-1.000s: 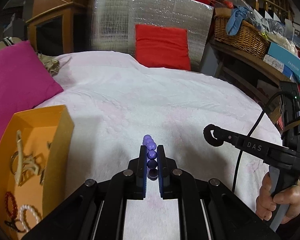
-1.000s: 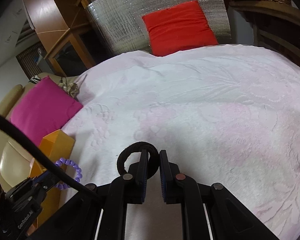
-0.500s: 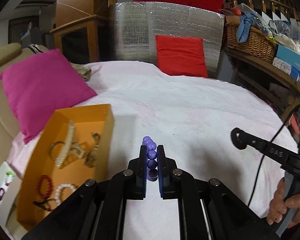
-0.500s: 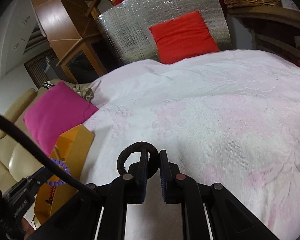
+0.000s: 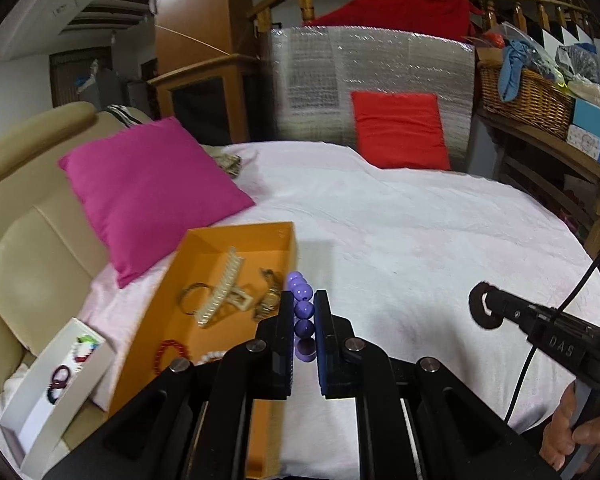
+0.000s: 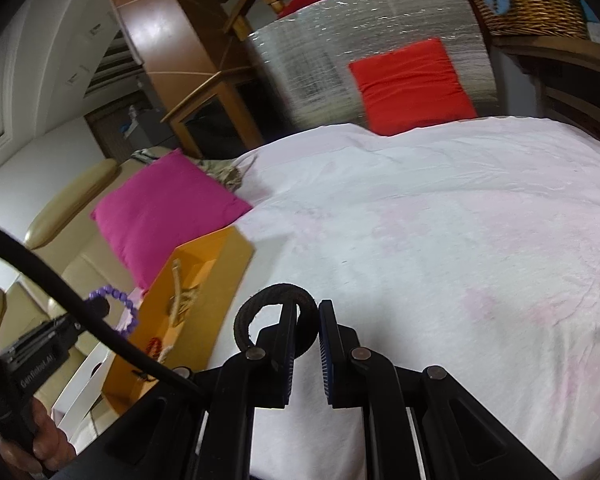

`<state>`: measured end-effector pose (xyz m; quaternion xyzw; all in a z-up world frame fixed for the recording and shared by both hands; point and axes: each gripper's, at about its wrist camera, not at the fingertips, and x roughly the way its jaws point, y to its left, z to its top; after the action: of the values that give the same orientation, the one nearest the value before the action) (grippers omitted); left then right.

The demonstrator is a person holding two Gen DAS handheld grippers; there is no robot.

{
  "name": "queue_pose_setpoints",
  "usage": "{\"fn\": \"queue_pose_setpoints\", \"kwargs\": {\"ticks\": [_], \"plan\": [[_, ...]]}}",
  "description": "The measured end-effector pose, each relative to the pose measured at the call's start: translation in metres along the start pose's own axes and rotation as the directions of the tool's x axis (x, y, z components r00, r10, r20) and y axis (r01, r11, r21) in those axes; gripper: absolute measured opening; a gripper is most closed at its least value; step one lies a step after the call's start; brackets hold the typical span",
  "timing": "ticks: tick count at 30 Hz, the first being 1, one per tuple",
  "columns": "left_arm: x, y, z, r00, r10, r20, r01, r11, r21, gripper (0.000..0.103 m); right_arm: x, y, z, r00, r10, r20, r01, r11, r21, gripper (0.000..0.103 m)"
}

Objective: Organize jewelry
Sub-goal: 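Carry the purple bracelet and black hair tie over the orange box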

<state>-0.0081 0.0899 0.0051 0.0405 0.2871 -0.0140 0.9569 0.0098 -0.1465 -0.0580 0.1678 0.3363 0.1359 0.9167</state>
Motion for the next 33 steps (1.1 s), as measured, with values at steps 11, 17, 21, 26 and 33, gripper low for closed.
{"fn": "queue_pose_setpoints", "kwargs": {"ticks": [11,17,21,26,33], "plan": [[-0.023,0.047,-0.003,0.996,0.083,0.034,-0.081,0.995,-0.054,0.010,0.011,0.079,-0.007,0.992,0.116,-0.053,-0.121,0.988,-0.100,0.012],[-0.018,0.072,-0.008,0.991,0.128,0.027,-0.126,0.989,-0.079,0.010,0.024,0.113,-0.008,0.984,0.152,-0.090,-0.164,0.976,-0.145,0.012],[-0.010,0.083,-0.012,0.988,0.153,0.012,-0.152,0.984,-0.096,0.010,0.035,0.133,-0.008,0.978,0.172,-0.116,-0.191,0.966,-0.173,0.012],[0.001,0.096,-0.019,0.983,0.182,-0.017,-0.183,0.977,-0.113,0.010,0.045,0.155,-0.010,0.968,0.202,-0.146,-0.229,0.953,-0.197,0.012],[0.010,0.112,-0.027,0.977,0.208,-0.042,-0.212,0.968,-0.135,0.010,0.061,0.181,-0.013,0.959,0.217,-0.184,-0.256,0.941,-0.223,0.012]]}}
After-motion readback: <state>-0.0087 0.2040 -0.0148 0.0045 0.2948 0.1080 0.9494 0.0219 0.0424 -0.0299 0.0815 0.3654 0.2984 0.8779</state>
